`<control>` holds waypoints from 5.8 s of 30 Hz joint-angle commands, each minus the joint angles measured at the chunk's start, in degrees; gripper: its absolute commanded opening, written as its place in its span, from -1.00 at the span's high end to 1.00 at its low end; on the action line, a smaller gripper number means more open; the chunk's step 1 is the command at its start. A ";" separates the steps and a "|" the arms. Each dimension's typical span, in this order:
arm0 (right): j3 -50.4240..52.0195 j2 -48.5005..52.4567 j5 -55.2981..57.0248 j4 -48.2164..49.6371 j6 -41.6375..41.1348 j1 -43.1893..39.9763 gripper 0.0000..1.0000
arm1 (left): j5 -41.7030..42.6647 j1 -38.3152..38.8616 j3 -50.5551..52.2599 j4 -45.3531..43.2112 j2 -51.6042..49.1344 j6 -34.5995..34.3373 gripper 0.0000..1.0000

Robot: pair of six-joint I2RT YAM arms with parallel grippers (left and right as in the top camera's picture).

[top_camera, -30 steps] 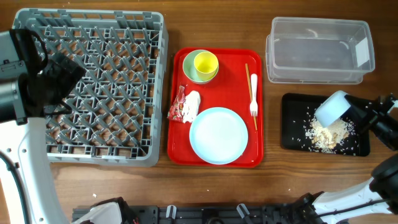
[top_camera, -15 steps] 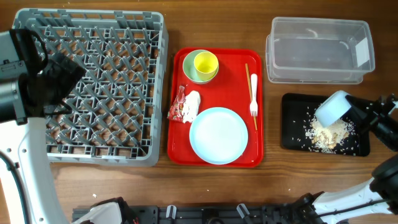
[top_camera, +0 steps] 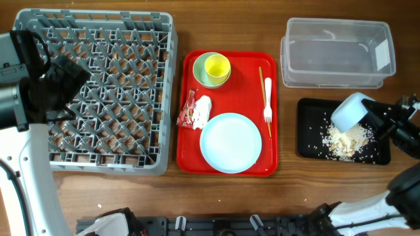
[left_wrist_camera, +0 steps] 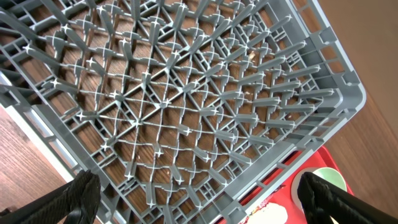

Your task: Sort waste into correct bins and load items into the dishwasher rack

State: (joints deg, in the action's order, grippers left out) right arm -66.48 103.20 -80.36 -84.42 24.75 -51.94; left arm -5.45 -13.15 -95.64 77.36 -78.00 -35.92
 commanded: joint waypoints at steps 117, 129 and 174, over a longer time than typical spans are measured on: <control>-25.70 -14.25 85.42 26.58 -56.30 35.36 -0.99 | -10.01 64.89 -4.76 -40.02 -50.97 26.73 -0.38; -25.70 -14.25 85.42 26.56 -56.30 35.36 -0.99 | -10.03 64.61 -4.76 -39.67 -52.63 26.53 0.08; -25.70 -14.25 85.42 26.60 -56.41 35.36 -0.99 | -34.21 74.75 -3.39 -30.53 -43.67 26.47 0.92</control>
State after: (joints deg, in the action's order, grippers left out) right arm -91.66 88.44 4.97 -57.84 -31.46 -16.69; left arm -32.91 61.76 -99.26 45.60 -126.98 -9.26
